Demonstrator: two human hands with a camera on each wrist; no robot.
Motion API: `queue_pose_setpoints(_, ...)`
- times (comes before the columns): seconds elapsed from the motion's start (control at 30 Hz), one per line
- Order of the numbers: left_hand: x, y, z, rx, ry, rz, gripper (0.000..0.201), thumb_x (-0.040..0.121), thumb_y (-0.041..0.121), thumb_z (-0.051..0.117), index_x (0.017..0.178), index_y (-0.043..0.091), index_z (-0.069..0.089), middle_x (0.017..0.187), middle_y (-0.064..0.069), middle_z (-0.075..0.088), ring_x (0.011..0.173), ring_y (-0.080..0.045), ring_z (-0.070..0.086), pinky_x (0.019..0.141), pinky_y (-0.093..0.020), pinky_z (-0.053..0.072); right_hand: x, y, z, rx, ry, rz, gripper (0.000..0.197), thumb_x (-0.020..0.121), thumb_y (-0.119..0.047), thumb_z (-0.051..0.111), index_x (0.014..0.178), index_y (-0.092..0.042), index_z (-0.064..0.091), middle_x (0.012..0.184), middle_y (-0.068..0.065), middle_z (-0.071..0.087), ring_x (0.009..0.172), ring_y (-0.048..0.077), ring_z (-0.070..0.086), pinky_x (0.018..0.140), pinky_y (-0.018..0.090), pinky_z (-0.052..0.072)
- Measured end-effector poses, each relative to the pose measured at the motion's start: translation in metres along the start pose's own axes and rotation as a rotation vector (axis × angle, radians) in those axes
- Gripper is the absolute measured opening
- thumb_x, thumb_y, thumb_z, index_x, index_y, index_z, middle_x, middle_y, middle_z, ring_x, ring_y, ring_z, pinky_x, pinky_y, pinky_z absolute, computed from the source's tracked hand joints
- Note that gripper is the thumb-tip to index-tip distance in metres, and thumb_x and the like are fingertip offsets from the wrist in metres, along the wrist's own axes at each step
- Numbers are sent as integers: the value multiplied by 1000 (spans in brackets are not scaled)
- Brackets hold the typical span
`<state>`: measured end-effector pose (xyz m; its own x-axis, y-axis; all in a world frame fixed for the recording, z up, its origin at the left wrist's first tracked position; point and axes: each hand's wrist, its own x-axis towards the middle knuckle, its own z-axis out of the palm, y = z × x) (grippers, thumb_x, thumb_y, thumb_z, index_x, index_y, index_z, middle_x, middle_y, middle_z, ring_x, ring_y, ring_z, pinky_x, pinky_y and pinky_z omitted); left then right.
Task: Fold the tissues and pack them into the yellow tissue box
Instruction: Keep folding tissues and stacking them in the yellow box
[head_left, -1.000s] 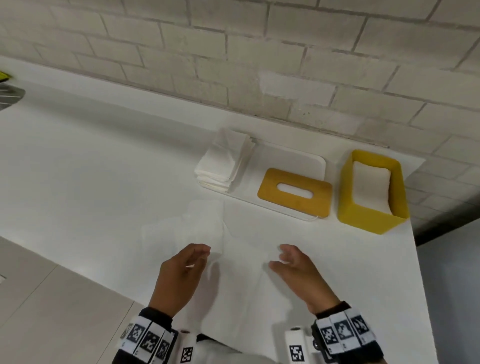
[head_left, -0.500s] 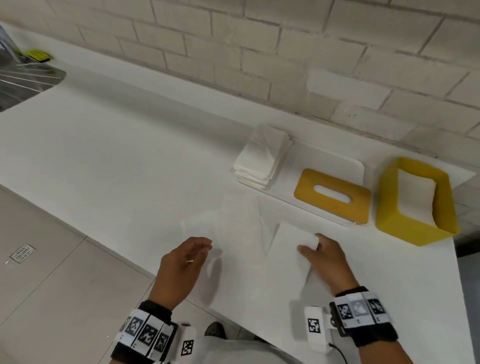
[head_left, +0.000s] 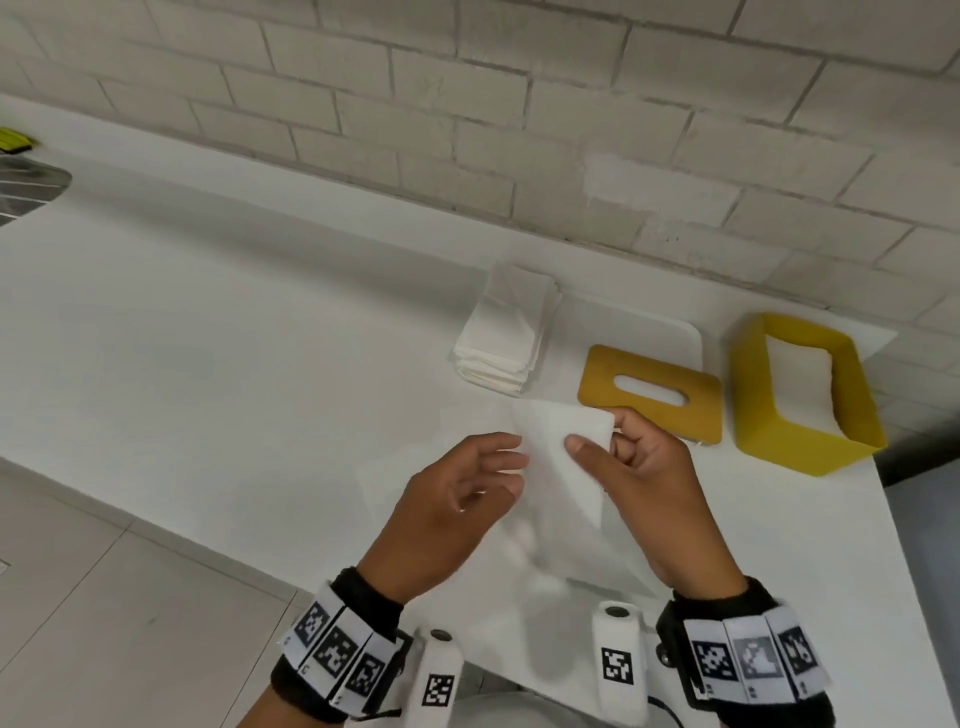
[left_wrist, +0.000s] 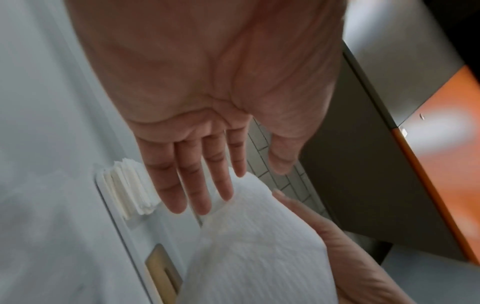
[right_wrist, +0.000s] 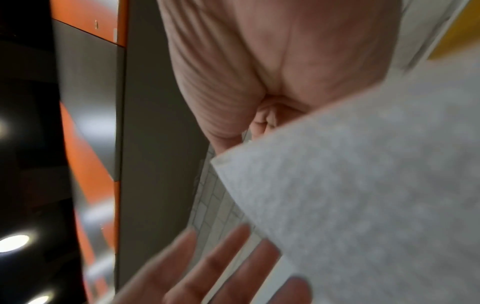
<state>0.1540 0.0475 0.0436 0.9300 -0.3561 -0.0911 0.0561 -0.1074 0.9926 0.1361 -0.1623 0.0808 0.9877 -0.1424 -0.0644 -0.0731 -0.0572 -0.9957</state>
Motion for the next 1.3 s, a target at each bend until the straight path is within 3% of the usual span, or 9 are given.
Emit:
queue_pose_setpoints(0.2,5,7,-2,-143,-37,-35,44,100,44,49,141,30,58,132,7,70,123,-16,66,105,-43,52,2,-11,40,168,-121,21,25,89,-13,70,112,-6,66,98,18,77,88,29,75,79,35,59)
queue_pose_setpoints(0.37,4,-8,-25,-324,90,-162,37,94,37,68,114,5,72,118,-23,72,116,-47,63,107,-59,49,9,-7,45,254,-125,70,32,87,-17,72,117,-7,64,103,23,75,93,34,72,87,45,58)
queue_pose_setpoints(0.53,-2,-25,-44,-241,227,-158,27,89,33,78,86,7,75,88,-18,75,78,-23,65,79,-40,52,10,21,48,133,-124,225,26,93,-21,69,118,-16,65,84,9,74,78,18,68,77,32,54)
queue_pose_setpoints(0.7,-11,-54,-52,-271,320,-232,45,80,42,83,70,5,59,78,-25,62,78,-25,56,76,-42,48,-4,55,53,-32,-371,341,28,90,-27,74,115,-17,68,93,15,75,88,28,70,90,47,55)
queue_pose_setpoints(0.83,-19,-66,-54,-523,251,-372,38,90,38,71,101,2,65,107,-15,72,100,-30,68,95,-45,53,-5,74,64,-143,-380,381,31,78,-39,74,106,-26,72,97,29,70,83,28,66,88,50,56)
queue_pose_setpoints(0.93,-26,-69,-54,-647,157,-447,33,107,23,48,132,8,64,128,-15,71,121,-32,67,106,-49,51,2,83,69,-233,-416,401,30,81,-37,72,109,-27,70,96,21,74,86,27,71,88,50,57)
queue_pose_setpoints(1.03,-29,-76,-57,-624,217,-456,33,108,19,44,134,8,63,126,-15,73,116,-30,70,96,-45,59,25,95,67,-501,-192,341,34,85,-37,72,116,-29,63,105,-1,71,95,18,69,91,37,54)
queue_pose_setpoints(1.1,-31,-81,-63,-613,261,-462,33,108,19,45,132,8,64,124,-15,74,110,-29,72,90,-42,60,44,99,66,-643,-6,281,45,89,-32,72,129,-24,53,123,2,61,108,20,61,91,27,45)
queue_pose_setpoints(1.3,-36,-76,-75,-682,310,-453,32,105,24,51,126,8,68,119,-16,75,100,-26,75,91,-43,56,80,112,75,-784,5,326,70,86,-30,76,144,-17,39,136,12,54,124,30,54,97,34,45)
